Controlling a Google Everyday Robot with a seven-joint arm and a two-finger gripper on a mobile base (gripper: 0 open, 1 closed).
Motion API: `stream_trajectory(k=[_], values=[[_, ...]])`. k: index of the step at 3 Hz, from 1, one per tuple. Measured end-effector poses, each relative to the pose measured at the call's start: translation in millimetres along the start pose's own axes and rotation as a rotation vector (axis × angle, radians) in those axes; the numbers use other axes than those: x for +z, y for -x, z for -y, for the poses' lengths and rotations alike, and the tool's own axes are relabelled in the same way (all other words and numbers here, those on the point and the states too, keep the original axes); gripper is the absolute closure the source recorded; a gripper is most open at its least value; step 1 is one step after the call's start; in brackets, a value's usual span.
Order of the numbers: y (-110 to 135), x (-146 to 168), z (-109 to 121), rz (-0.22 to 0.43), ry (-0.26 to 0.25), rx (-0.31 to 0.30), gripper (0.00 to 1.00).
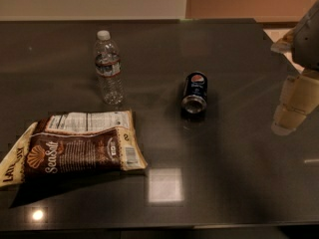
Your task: Place pepsi can upright
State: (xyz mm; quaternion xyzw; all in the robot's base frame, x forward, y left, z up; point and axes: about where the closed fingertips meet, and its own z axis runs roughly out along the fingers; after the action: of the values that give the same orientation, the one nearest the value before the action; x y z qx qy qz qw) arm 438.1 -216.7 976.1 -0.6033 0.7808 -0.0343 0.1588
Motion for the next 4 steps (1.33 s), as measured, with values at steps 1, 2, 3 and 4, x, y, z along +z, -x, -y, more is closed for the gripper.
stream_trajectory(k=[1,2,3,4], values=[[0,0,0,0.000,0.000,0.000,0.00],[4,3,8,-0.016,0.010,0.023,0.00],[9,11,19,-0.029,0.026,0.051,0.00],[19,25,36,-0.032,0.057,0.135,0.00]])
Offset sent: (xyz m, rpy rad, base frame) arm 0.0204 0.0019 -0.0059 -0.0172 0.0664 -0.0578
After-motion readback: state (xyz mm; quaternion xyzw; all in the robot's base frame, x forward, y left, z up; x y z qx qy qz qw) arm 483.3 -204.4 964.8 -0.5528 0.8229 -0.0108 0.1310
